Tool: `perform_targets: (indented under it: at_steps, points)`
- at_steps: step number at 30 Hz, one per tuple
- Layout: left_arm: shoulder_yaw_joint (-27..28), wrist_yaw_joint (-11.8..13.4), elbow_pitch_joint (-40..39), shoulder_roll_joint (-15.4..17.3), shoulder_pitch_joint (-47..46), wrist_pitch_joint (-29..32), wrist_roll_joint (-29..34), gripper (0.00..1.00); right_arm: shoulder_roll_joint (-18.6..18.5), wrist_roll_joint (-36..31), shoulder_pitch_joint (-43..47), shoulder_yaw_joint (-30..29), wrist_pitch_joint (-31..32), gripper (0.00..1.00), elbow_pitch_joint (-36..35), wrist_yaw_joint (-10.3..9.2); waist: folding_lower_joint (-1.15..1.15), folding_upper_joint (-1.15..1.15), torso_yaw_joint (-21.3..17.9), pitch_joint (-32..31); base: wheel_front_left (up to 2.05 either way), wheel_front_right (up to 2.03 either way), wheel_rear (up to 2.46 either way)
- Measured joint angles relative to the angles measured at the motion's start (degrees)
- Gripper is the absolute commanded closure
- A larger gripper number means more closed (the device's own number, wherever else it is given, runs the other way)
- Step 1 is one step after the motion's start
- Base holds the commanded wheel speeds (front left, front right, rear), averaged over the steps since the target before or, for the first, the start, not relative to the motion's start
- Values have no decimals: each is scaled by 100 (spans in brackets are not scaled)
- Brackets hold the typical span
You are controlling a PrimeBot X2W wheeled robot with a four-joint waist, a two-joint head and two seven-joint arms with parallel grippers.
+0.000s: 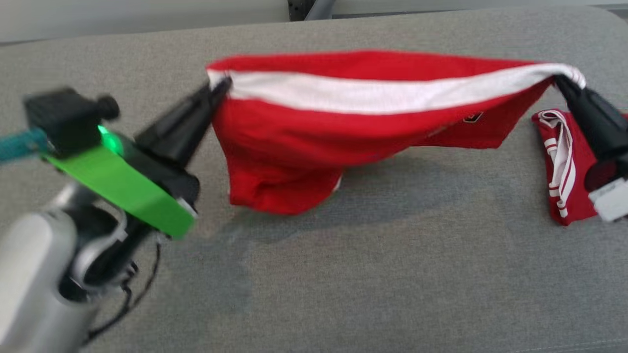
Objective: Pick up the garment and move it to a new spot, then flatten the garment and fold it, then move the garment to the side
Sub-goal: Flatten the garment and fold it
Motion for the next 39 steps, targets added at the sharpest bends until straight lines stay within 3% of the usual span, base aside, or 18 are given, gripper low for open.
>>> perform_targets:
  at_steps: [2, 5, 10, 15, 21, 24, 28, 35, 39]
  points:
    - [171, 12, -26, 178, -685, 411, -76, 100, -26, -22, -609, -34, 476, 100, 77, 0, 0, 0, 39, 143, 0, 0, 0]
    - [266, -12, 467, 198, -1795, 860, -151, 100, 104, -270, -1866, -5, 1085, 100, 628, 0, 0, 0, 86, 405, 0, 0, 0]
    - [365, -58, 1915, -241, -3755, 632, 203, 100, 970, -1192, -4214, 270, 1373, 100, 1915, 0, 0, 0, 163, 942, 0, 0, 0]
    - [385, -156, 3266, -493, -5326, -325, 988, 100, 1974, -2261, -6124, 294, 575, 100, 3154, 1, 1, 0, 189, 1504, 0, 0, 0]
    - [365, -271, 4324, -584, -6260, -2004, 1703, 100, 2549, -3270, -7254, 133, -1000, 100, 4067, 1, 1, 0, 161, 2110, 0, 0, 0]
    - [302, -320, 4707, -635, -6177, -2606, 1841, 100, 2613, -3279, -7097, 396, -1533, 100, 4258, 0, 1, 0, 138, 2343, 0, 0, 0]
    - [58, -397, 4660, -611, -5270, -2750, 1906, 100, 2343, -2983, -6074, 1054, -1890, 100, 4185, 2, 2, 0, 80, 2451, 0, 0, 0]
    - [-15, -421, 3353, -285, -2395, -2774, 1784, 100, 1527, -2390, -3445, 1781, -2101, 100, 3545, 1, 1, 0, 27, 2137, 0, 0, 0]
    - [231, -422, 2747, -255, -935, -2775, 1759, 100, 1034, -2516, -2346, 2175, -2143, 100, 3126, 3, 1, 0, 29, 1810, 0, 0, 0]
